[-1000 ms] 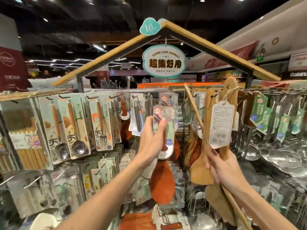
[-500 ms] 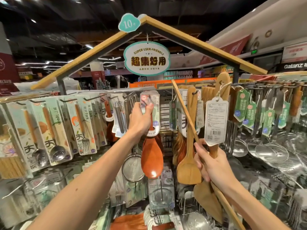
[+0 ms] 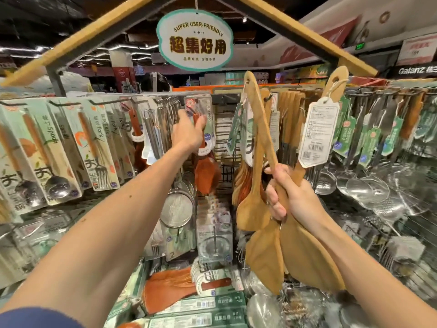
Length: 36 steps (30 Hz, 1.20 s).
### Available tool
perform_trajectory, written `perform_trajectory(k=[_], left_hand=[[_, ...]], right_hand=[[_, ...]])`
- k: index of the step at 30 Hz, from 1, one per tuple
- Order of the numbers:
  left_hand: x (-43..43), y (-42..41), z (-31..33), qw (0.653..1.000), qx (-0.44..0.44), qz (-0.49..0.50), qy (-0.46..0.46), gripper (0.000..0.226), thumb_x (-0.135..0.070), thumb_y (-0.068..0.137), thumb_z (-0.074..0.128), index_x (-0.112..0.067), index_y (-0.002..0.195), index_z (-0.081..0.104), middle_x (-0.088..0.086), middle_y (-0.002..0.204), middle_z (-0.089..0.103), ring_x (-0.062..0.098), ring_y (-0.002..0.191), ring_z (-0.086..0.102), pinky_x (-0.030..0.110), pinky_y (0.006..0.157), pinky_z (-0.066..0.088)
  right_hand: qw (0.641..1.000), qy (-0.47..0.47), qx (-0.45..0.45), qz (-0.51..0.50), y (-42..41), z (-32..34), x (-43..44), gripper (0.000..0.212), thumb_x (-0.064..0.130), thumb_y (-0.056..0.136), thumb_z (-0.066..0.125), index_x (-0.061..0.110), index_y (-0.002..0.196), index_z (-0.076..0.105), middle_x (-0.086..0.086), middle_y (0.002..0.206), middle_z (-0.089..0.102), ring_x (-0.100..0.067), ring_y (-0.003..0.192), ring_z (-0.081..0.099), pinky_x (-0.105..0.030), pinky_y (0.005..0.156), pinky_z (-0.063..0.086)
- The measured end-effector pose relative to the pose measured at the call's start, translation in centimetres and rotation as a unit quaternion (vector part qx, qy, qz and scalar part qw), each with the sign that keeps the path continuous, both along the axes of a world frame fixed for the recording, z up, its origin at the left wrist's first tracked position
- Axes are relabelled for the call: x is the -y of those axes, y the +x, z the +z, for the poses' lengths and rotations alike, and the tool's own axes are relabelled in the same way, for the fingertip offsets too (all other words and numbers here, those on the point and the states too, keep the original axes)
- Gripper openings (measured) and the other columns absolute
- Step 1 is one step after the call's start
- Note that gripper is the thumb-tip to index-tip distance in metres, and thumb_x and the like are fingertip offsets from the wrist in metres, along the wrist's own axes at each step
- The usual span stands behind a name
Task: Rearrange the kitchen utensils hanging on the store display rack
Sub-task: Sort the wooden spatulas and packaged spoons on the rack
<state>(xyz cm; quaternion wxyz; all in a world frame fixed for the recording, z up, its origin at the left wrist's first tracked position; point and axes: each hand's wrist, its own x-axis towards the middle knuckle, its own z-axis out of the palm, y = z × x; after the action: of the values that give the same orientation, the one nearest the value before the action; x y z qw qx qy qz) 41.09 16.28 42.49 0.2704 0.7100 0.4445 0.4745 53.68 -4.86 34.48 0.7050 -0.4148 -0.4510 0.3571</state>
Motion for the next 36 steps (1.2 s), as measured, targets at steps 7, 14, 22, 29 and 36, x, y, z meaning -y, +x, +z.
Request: perform_trajectory(k=[7, 14, 22, 29, 36], left_hand=[[0.5, -2.2, -0.3, 0.997, -0.059, -0.031, -0.039, 0.039, -0.038, 0.096, 0.060, -0.011, 0.124, 0.051, 0.008, 0.119, 0.065, 0.027, 0.106, 0.064, 0.045, 0.096, 0.052], [7.0, -6.3, -0.8, 0.989, -0.082, -0.117, 0.038, 0.051, -0.037, 0.095, 0.063, -0.015, 0.139, 0.049, 0.003, 0.109, 0.063, 0.015, 0.093, 0.060, 0.028, 0.079, 0.048], [14.0, -11.7, -5.9, 0.938, 0.029, -0.279, -0.202, 0.034, -0.047, 0.096, 0.057, -0.016, 0.111, 0.054, 0.000, 0.084, 0.063, 0.020, 0.074, 0.060, 0.037, 0.068, 0.055], [13.5, -17.0, -8.7, 0.962, 0.050, -0.177, -0.204, 0.036, -0.043, 0.095, 0.063, -0.012, 0.112, 0.055, 0.005, 0.078, 0.066, 0.019, 0.060, 0.062, 0.050, 0.066, 0.062], [13.0, -20.4, -8.9, 0.953, 0.076, -0.197, -0.219, 0.025, -0.031, 0.108, 0.037, -0.012, 0.111, 0.053, 0.005, 0.082, 0.069, 0.018, 0.069, 0.068, 0.045, 0.075, 0.060]], right_hand=[[0.999, -0.026, -0.001, -0.039, 0.8, -0.9, 1.7, 0.037, 0.041, 0.089, 0.053, 0.008, 0.106, 0.057, -0.008, 0.057, 0.044, -0.014, 0.032, 0.031, -0.023, 0.035, 0.033], [0.997, -0.058, 0.022, -0.052, -1.4, -2.5, 3.4, 0.028, 0.038, 0.098, 0.046, 0.012, 0.102, 0.054, -0.005, 0.057, 0.045, -0.013, 0.035, 0.034, -0.022, 0.037, 0.034], [0.988, -0.090, 0.125, -0.022, -10.4, -7.5, 2.4, 0.017, 0.027, 0.101, 0.046, 0.011, 0.095, 0.049, -0.004, 0.052, 0.047, -0.013, 0.032, 0.036, -0.021, 0.034, 0.033], [0.984, -0.093, 0.149, 0.029, -16.8, -10.2, 1.5, 0.038, 0.049, 0.087, 0.048, 0.013, 0.078, 0.057, -0.023, 0.051, 0.049, -0.013, 0.034, 0.039, -0.017, 0.040, 0.034], [0.989, -0.123, 0.087, 0.013, -17.8, -10.1, 0.5, 0.040, 0.043, 0.091, 0.041, 0.007, 0.088, 0.059, -0.003, 0.059, 0.066, -0.011, 0.050, 0.059, -0.020, 0.043, 0.048]])
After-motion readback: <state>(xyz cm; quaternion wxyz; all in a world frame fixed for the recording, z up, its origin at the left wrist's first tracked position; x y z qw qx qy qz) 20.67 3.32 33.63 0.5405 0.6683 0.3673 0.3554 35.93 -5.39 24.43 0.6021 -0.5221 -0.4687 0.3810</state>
